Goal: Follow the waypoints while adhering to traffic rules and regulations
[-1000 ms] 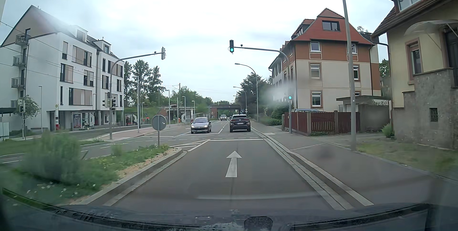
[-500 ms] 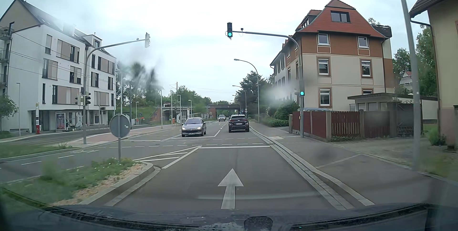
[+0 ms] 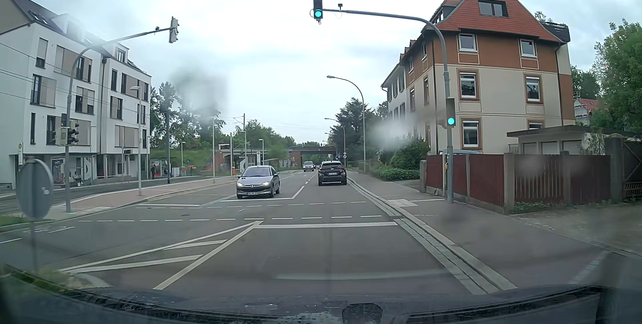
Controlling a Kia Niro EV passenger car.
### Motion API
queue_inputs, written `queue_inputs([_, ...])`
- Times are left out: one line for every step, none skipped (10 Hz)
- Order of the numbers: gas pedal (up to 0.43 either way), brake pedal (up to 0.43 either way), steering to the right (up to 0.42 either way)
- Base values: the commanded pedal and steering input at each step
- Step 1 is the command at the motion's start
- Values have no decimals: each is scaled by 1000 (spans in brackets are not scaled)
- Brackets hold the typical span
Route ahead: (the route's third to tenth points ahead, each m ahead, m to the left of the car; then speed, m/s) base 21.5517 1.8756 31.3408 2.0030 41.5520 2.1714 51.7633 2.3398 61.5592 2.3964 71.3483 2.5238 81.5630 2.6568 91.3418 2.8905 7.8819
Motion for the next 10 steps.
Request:
queue_inputs([47, 0, -2])
queue_inputs([47, 0, -5])
queue_inputs([47, 0, -8])
queue_inputs([47, 0, -8])
queue_inputs([47, 0, -8])
queue_inputs([47, 0, -8])
queue_inputs([47, 0, -8])
queue_inputs([47, 0, -8])
queue_inputs([47, 0, -8])
queue_inputs([47, 0, -7])
